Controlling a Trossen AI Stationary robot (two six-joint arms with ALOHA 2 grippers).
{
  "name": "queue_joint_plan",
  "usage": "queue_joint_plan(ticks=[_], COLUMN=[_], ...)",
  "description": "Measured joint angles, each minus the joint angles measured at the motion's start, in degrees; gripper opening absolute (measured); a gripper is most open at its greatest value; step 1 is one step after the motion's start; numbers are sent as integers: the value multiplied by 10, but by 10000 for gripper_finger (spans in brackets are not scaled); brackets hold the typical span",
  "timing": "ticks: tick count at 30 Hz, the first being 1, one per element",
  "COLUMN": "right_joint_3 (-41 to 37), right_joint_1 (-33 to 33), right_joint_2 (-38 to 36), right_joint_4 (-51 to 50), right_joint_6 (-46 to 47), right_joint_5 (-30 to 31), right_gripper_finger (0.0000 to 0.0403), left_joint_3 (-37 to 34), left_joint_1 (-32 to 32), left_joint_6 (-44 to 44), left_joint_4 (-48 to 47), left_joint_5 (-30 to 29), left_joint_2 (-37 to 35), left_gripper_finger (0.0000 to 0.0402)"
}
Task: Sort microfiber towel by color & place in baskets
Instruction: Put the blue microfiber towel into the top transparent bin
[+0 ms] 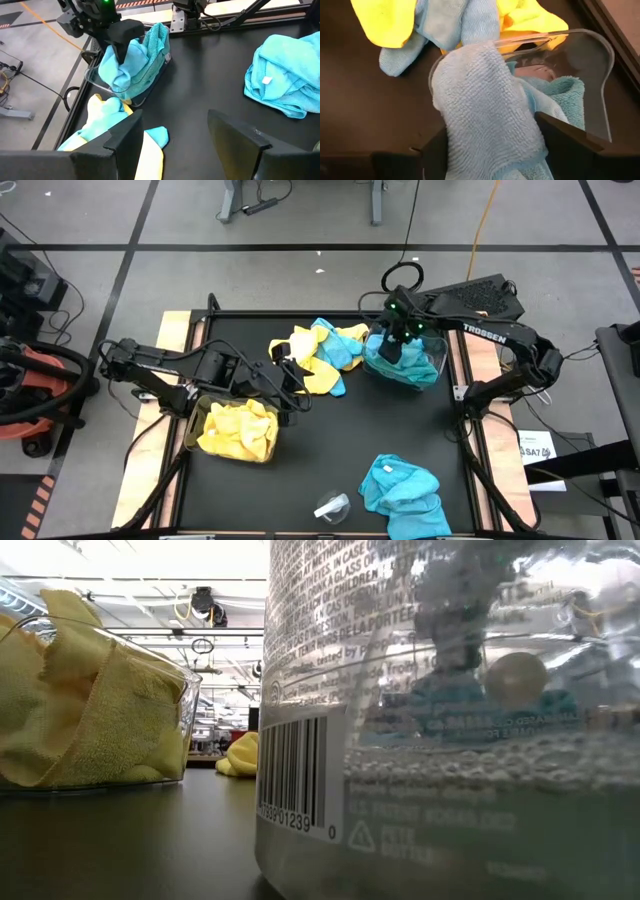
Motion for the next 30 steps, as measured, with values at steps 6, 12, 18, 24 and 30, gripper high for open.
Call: queue_joint_plan(ticks=[6,12,18,24,30], right_joint_3=[-2,-28,-79,-150,-207], right_joint_1=[17,20,17,7,6], right_joint_2=[0,0,0,0,-1], right_joint_4=[-4,22,50,98,163], right_joint_6=[-10,-26,-24,1,41], right_joint_5=[3,5,32,32,17], right_gripper_finger=[201,64,17,5,8], left_joint_3=[0,0,0,0,0], left_joint_1=[0,0,0,0,0], left_joint_6=[2,2,0,0,2], left_joint_4=[0,0,0,0,3], left_joint_5=[-1,-1,-1,-1,-1], left_joint_2=[0,0,0,0,0], left_gripper_finger=[226,226,226,226,226])
